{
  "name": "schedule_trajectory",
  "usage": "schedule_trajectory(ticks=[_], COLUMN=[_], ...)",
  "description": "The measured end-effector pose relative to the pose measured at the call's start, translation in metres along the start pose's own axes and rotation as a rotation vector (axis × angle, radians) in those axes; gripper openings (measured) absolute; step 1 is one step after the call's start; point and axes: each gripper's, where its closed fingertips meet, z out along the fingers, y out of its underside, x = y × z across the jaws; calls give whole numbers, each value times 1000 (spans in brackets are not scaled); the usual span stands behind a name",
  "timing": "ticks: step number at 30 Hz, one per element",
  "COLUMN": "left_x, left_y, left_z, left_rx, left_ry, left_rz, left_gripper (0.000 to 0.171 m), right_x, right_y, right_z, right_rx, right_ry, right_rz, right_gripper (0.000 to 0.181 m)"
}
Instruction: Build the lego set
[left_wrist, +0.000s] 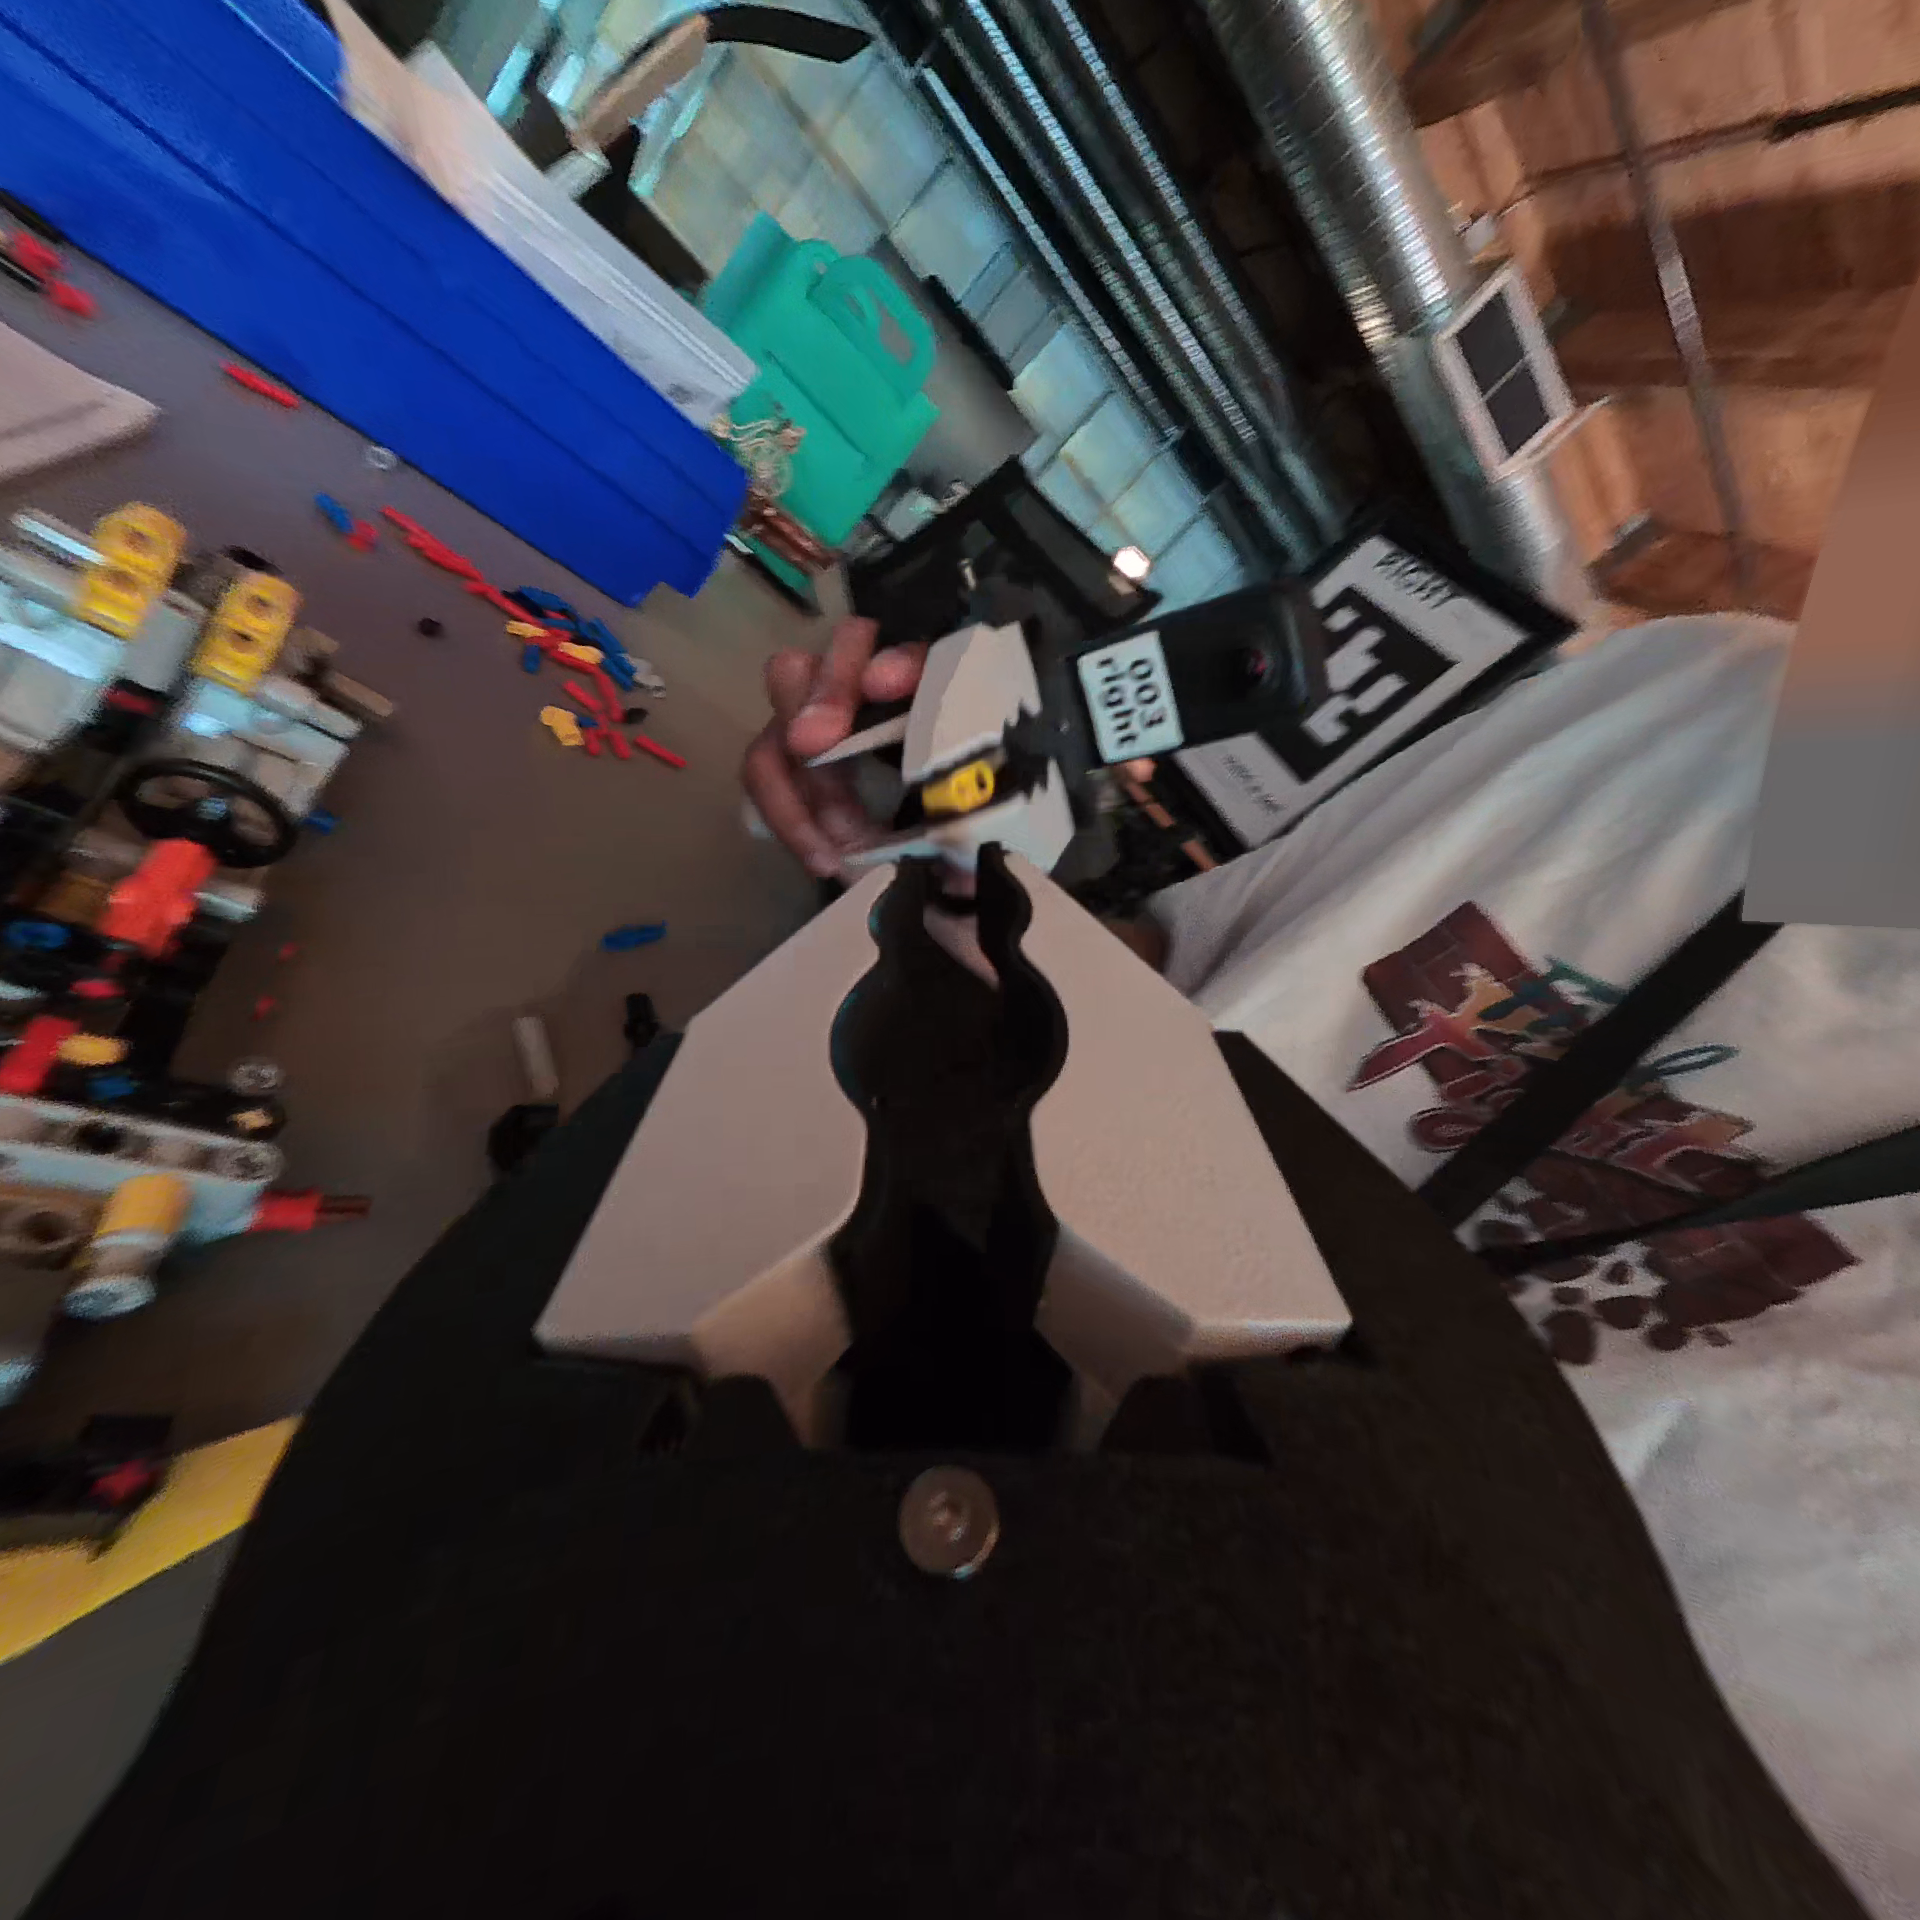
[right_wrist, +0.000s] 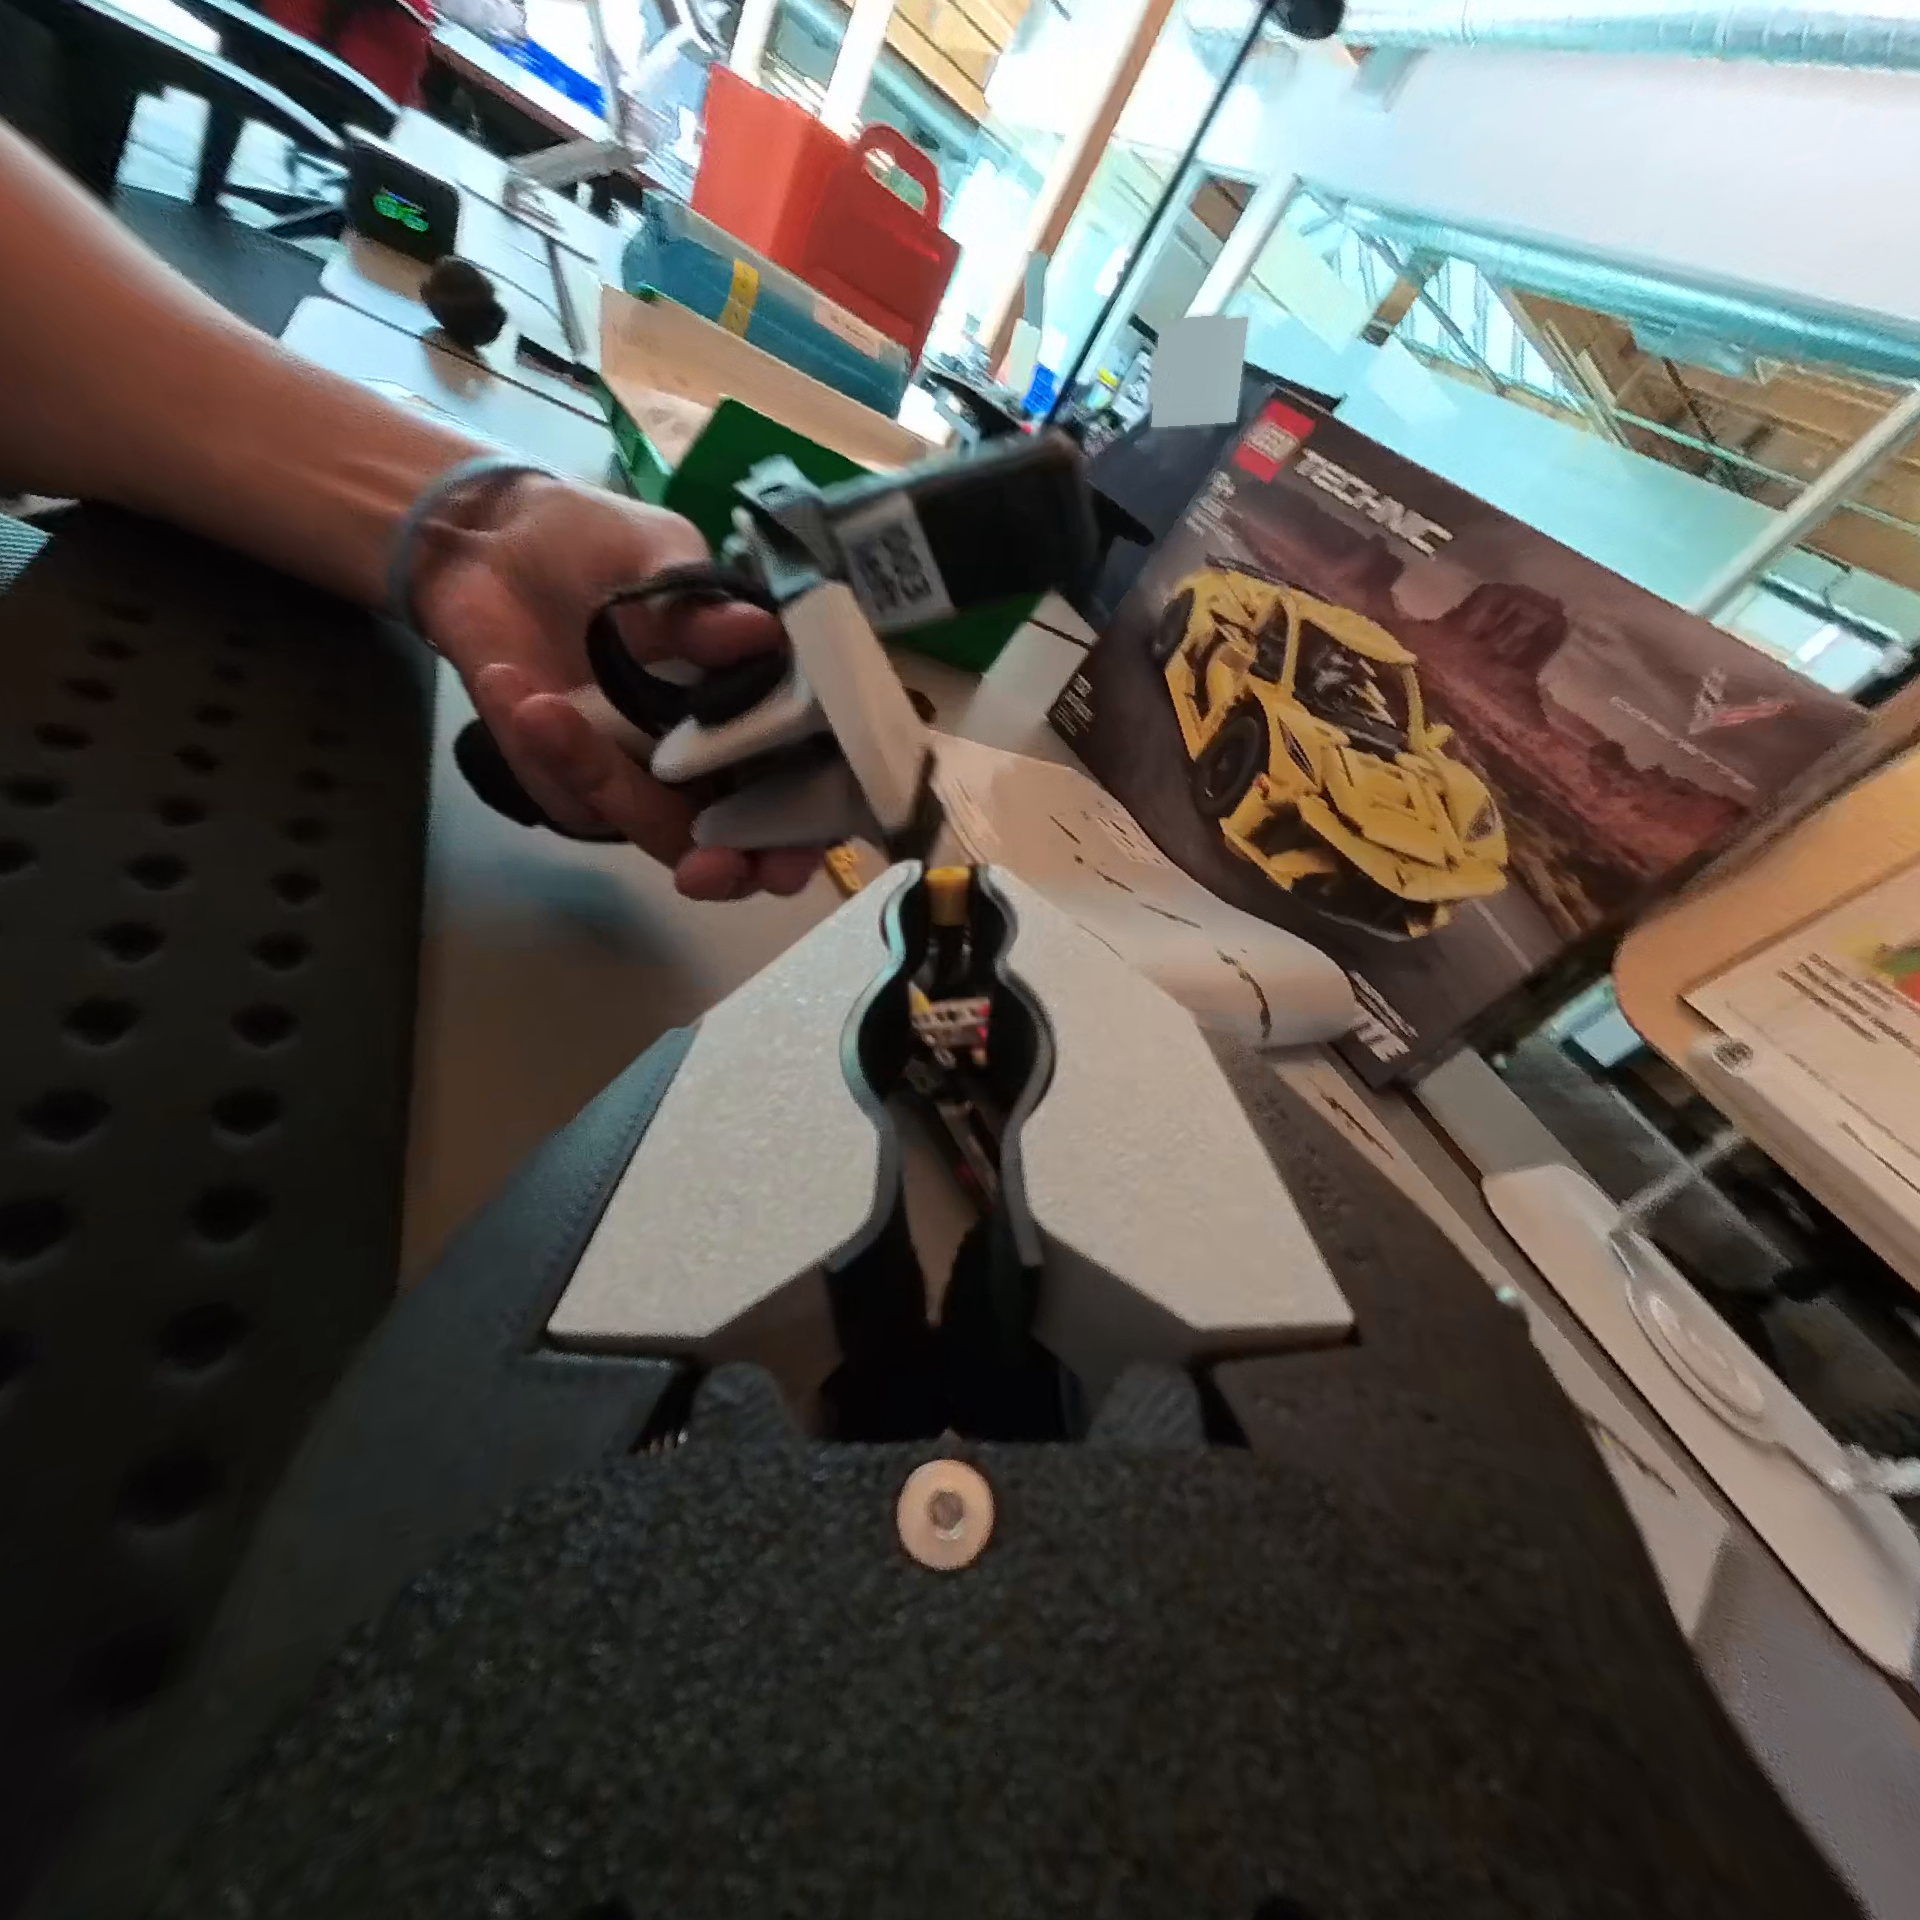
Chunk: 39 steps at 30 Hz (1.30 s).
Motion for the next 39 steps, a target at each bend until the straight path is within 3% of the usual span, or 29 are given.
schedule_trajectory(ticks=[7,15,20,28,31,35,39], left_x=[-34,-63,-63,-62,-63,-75,-90], left_y=[-4,19,30,19,16,25,32], left_z=[-29,-25,-9,-3,-4,-6,-3], left_rx=[-40,-240,-308,-238,-233,-348,-466], left_ry=[-396,-590,-540,-501,-509,-576,-685], left_rz=[365,592,554,409,439,489,442], left_gripper=[17,16,17,19,19,13,14], right_x=[55,84,91,93,94,94,95], right_y=[43,62,73,81,81,79,75], right_z=[-38,-46,-46,-45,-45,-46,-49], right_rx=[-165,-231,-282,-296,-291,-277,-257], right_ry=[210,364,391,385,386,385,394], right_rz=[82,112,108,148,162,171,174], right_gripper=[6,6,7,6,6,6,6])
